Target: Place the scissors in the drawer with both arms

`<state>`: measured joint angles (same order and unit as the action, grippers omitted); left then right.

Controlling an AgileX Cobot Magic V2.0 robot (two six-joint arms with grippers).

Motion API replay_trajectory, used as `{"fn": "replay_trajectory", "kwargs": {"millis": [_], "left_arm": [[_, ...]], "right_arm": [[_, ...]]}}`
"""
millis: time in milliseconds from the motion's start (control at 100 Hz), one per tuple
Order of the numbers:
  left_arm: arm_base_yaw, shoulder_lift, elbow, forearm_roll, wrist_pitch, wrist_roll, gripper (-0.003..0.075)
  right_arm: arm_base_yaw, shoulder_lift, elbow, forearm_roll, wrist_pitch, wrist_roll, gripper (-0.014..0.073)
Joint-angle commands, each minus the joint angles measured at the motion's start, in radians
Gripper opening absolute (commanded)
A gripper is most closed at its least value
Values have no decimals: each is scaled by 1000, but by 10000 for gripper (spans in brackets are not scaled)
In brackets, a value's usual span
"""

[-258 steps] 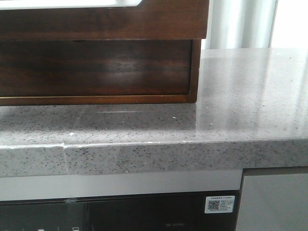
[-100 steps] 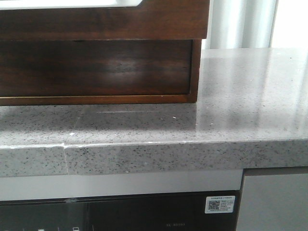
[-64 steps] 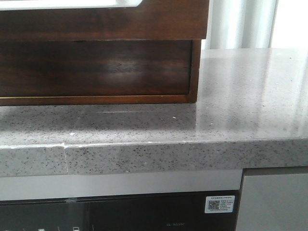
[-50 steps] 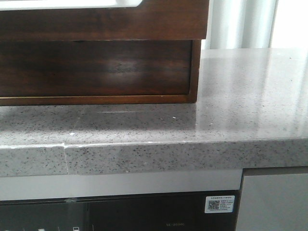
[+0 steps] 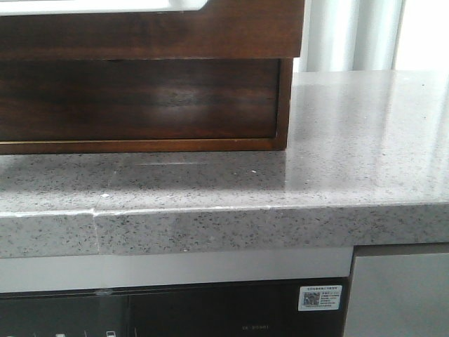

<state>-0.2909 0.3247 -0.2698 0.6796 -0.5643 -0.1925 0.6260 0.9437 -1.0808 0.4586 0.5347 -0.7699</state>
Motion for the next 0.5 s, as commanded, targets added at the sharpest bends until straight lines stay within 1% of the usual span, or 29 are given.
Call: {"fn": "replay_trajectory", "kwargs": {"millis": [0, 130, 230, 360, 490], "left_arm": [[-1, -17, -29, -45, 14, -86, 3], [-1, -55, -29, -45, 71, -156, 3], [-1, -96, -10, -45, 91, -210, 3], [-1, -150, 38, -45, 101, -262, 3], [-1, -204, 85, -45, 110, -342, 3]], "right_arm": [[-6, -92, 93, 18, -179, 5, -104], [-6, -228, 255, 18, -321, 5, -104], [-6, -323, 368, 18, -398, 5, -104], [-6, -436, 471, 18, -440, 5, -104], [-6, -523, 560, 66, -455, 5, -104]]}}
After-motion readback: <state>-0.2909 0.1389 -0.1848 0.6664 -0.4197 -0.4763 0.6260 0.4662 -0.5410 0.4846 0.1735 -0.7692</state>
